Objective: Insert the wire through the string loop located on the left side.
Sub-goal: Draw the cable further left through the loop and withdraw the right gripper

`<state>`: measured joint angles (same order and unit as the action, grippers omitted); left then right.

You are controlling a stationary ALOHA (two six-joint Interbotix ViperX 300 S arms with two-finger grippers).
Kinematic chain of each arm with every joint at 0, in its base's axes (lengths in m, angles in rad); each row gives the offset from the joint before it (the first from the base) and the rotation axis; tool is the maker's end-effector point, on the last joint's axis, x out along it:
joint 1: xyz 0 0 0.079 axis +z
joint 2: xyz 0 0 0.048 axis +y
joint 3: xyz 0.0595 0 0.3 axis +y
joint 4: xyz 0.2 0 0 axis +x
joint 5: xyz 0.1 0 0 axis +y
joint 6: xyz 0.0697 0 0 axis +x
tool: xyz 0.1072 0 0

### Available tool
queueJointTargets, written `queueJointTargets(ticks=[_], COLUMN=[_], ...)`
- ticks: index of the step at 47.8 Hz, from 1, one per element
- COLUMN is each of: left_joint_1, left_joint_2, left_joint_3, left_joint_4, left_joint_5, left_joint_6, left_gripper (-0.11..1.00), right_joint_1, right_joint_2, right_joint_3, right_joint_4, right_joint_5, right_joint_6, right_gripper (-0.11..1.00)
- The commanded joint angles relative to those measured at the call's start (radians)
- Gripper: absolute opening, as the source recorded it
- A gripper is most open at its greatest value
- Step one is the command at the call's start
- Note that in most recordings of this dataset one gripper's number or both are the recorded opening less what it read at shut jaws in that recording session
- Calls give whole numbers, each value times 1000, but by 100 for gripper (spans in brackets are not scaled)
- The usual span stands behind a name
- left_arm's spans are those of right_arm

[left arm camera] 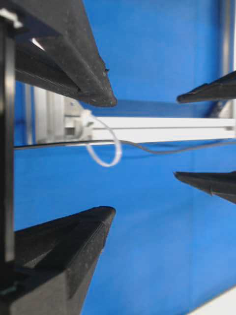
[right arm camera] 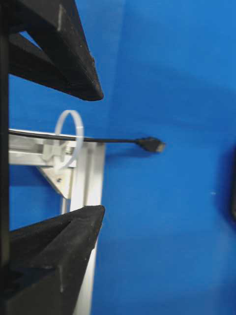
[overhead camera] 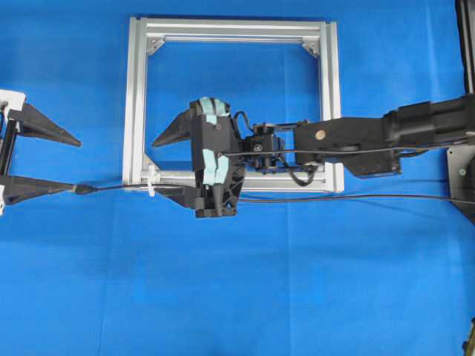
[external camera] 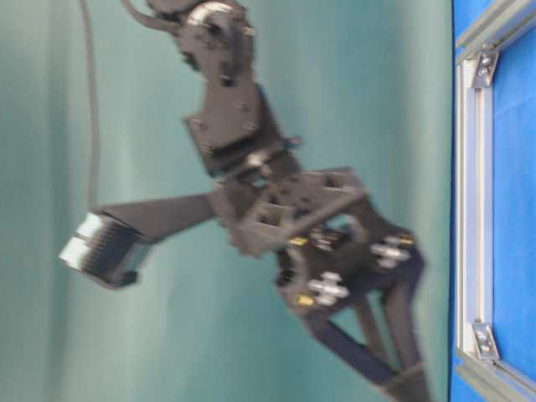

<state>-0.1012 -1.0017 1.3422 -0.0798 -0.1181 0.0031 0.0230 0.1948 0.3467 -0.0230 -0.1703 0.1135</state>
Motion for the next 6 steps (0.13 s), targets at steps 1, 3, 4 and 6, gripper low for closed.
queueJointTargets(ticks=[1,3,4,6], left_joint_1=[9,14,15,18], left_joint_2=[0,2,0,0], left_joint_3=[-31,-34,-35,-38], left_joint_4=[2,3,3,3], left_joint_5=[-5,-5,-5,-5], left_joint_6=[0,0,0,0], left_gripper=[77,77,77,77], right_joint_1=[-2,-2,-2,-2], right_joint_2=[-58,-66,-71,-75], right_joint_3=[-23,-23,-23,-23], right_joint_4=[-3,-3,-3,-3], right_joint_5=[6,9,12,14], right_joint_6=[-2,-2,-2,-2], right_gripper=[96,96,96,96])
